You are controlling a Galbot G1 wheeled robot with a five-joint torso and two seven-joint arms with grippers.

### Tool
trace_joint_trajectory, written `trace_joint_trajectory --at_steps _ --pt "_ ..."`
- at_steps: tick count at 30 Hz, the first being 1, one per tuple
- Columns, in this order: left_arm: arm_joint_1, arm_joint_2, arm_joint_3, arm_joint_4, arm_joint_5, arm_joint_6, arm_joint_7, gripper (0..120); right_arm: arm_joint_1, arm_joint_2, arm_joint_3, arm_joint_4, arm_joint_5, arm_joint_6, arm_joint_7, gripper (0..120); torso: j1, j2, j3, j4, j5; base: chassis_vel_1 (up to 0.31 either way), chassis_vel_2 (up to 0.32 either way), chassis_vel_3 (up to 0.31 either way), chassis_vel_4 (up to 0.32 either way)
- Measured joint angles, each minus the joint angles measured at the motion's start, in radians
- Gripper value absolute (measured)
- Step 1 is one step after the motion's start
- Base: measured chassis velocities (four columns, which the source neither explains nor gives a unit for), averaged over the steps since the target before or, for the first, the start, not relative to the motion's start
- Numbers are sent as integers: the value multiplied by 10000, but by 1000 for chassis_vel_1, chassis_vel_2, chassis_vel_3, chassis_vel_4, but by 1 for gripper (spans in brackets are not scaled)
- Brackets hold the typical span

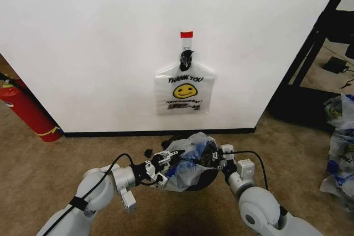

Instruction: Pick up the garbage bag from the wall and place it over the trash bin.

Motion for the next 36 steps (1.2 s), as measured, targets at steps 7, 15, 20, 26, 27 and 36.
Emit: trace_joint_trajectory --at_steps 7,15,20,26,27,36 --pt "230 161 56 -85 -1481 285 204 0 -138 -7 55 34 -61 105 -31 0 0 0 0 -1 -1 0 0 0 0" --pt "650 1088 445 -186 -7717 1732 978 0 -364 -383 436 -367 -398 948 -1811 0 0 0 0 0 0 0 0 0 0" --pt "504 1358 415 13 -10845 2606 1007 0 -555 -744 910 -755 -718 1666 -4057 0 2 0 0 -1 -2 0 0 0 0" --pt "541 1500 275 -124 -12948 3382 961 0 -556 -906 1421 -1175 -936 2201 -5597 0 2 0 0 0 0 0 0 0 0" --pt "565 1521 228 -211 -13374 3629 931 0 -555 -915 1523 -1290 -1020 2314 -5895 0 2 0 0 1 1 0 0 0 0" --pt "601 1576 103 -368 -14531 5485 -433 0 -631 -894 2245 -1985 -1218 3262 -8008 0 2 0 0 0 0 0 0 0 0"
